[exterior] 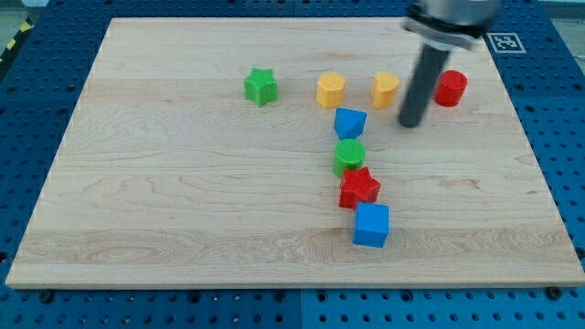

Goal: Adjust the blue triangle at the top of the green circle

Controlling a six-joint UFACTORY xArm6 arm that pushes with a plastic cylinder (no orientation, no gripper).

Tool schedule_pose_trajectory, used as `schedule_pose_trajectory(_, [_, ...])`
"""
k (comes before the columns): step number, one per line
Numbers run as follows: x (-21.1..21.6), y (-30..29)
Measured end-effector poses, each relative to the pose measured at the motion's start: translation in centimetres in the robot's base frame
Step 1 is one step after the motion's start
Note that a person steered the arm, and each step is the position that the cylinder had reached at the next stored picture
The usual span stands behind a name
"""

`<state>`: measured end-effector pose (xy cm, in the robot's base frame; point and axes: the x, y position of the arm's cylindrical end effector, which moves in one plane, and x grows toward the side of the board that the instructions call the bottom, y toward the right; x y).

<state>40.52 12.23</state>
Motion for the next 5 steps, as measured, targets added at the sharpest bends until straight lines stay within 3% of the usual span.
schedule_pose_trajectory(3, [-0.3,-9.4])
schedule_pose_trajectory(5, [-3.6,-17.4])
